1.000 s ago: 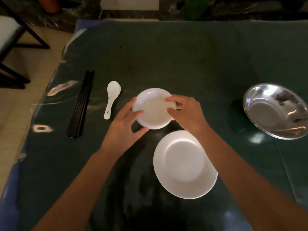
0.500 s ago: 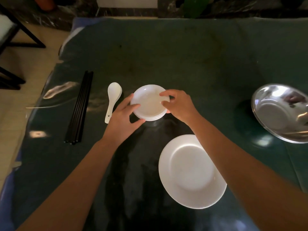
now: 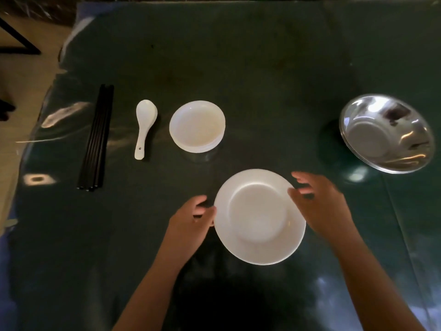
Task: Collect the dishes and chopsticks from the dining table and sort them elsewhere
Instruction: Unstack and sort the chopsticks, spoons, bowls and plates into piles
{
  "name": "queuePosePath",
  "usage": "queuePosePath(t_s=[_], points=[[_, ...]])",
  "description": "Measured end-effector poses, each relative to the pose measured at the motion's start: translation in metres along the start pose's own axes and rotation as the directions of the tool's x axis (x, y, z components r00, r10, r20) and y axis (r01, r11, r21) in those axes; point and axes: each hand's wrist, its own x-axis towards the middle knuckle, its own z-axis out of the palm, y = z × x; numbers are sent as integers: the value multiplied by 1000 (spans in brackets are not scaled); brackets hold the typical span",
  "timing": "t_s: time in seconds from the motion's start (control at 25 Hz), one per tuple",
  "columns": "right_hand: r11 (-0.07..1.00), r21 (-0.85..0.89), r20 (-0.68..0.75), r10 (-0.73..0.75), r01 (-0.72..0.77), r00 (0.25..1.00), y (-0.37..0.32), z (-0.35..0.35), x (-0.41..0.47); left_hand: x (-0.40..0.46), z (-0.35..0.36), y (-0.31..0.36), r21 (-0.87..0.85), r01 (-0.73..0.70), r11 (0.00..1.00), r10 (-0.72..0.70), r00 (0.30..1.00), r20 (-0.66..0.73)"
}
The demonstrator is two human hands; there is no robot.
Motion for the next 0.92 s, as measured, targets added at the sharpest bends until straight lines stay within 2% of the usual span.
queuePosePath(t_s=[0.08,0.2,0.28,0.36,0.6,0.76,0.92], points=[[993,24,56,110,-112,992,22,0,-20,-8,12,-4,-23,43,999,-42,998,42],[924,232,194,263,-305,945,41,7,-36,-15,20,-7,-86,69,994,-65,996,56],[857,351,248,303,-377,920,46,12,-40,-18,22,-7,-177,83,981,-77,996,38],[823,424,251,294,-378,922,48,14,-40,-21,25,-4,-217,64,974,-61,998,23],[807,514,219,205,-291,954,50,-1,-28,-19,34,12,-269,-52,962,46,999,-29],[764,584,190,200,-274,961,42,-20,11,6,37,47,-323,-117,939,112,993,-35],[712,645,179,212,-277,961,31,-29,59,48,42,79,-358,-113,927,109,994,-31]])
